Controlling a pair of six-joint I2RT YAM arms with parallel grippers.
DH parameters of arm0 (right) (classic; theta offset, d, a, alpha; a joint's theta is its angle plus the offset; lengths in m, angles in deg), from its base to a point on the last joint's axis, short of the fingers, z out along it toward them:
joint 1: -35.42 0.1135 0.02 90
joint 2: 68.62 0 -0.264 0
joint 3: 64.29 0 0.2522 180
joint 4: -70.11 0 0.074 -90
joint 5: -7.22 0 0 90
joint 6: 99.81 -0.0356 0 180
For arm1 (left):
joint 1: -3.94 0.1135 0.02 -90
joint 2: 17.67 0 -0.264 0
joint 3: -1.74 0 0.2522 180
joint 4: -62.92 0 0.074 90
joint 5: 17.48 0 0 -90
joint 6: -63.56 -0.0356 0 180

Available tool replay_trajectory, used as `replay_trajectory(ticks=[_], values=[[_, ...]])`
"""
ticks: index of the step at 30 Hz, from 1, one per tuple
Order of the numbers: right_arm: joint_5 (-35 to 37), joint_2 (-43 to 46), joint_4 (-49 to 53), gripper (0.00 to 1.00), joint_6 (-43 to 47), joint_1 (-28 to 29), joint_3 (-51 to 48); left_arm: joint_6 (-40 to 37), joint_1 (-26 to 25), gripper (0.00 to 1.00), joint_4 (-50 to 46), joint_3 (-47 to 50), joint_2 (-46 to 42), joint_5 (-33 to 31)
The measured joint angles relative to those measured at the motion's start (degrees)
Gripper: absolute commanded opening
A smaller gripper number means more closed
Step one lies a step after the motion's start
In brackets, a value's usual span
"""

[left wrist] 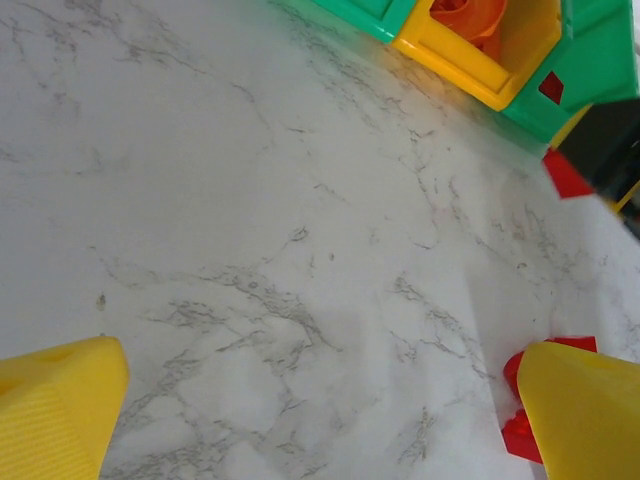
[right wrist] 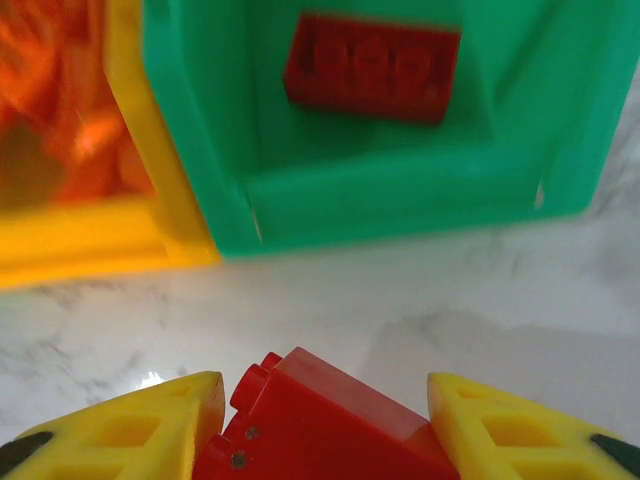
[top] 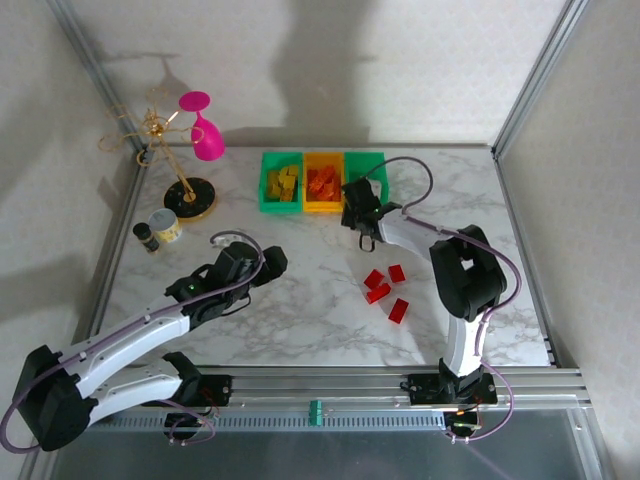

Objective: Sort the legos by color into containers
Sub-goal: Pick up the lego from the center of the table, then place the lego in the container.

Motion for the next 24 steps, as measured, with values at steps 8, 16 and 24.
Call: replay_trajectory(ticks=[8,16,24], values=[[0.0,-7.3,-0.6,0.52,4.3,-5.4,16.7,-0.4,0.0,1.00,2.6,-2.5,5.0,1.1],[-0.3,-17.7,2.6,0.67,7.4,-7.7,27.9,-0.4,0.0,1.00,3.3,-4.2,7.5,1.3],[-2.5,-7.0,1.8,0.75,7.6,-7.0,16.6,-0.4,0.0,1.00,3.5,-5.1,7.1,1.5]])
